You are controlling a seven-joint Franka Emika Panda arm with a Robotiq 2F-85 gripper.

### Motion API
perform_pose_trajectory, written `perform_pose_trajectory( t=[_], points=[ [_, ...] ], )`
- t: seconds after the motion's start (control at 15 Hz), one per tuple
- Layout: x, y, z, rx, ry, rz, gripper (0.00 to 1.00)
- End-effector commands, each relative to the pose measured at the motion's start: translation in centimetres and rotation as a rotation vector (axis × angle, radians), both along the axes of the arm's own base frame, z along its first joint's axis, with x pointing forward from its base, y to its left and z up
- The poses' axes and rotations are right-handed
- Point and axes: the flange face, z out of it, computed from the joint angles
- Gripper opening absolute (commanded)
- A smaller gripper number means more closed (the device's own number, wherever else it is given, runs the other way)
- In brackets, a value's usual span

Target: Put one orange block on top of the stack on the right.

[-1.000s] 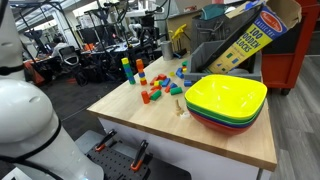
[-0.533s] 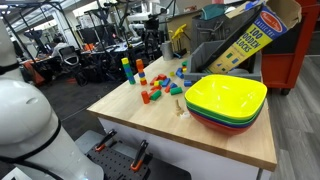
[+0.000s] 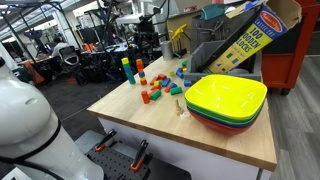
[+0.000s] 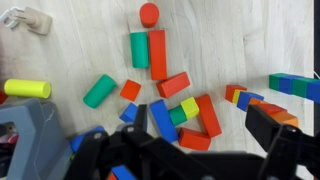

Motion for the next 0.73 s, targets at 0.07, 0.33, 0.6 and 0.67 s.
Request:
perform_pose_trajectory(
  t=[0.07, 0.33, 0.6, 0.67],
  points=[
    [-4.9, 0.7, 0.0, 0.003, -0.049, 0.009, 1.0],
    [-5.0, 0.9, -0.4, 0.004, -0.019, 0.005, 1.0],
    [-5.4, 0.9, -0.6, 0.004, -0.014, 0.005, 1.0],
    [-5.3, 0.9, -0.7, 0.004, -0.013, 0.005, 1.0]
  ],
)
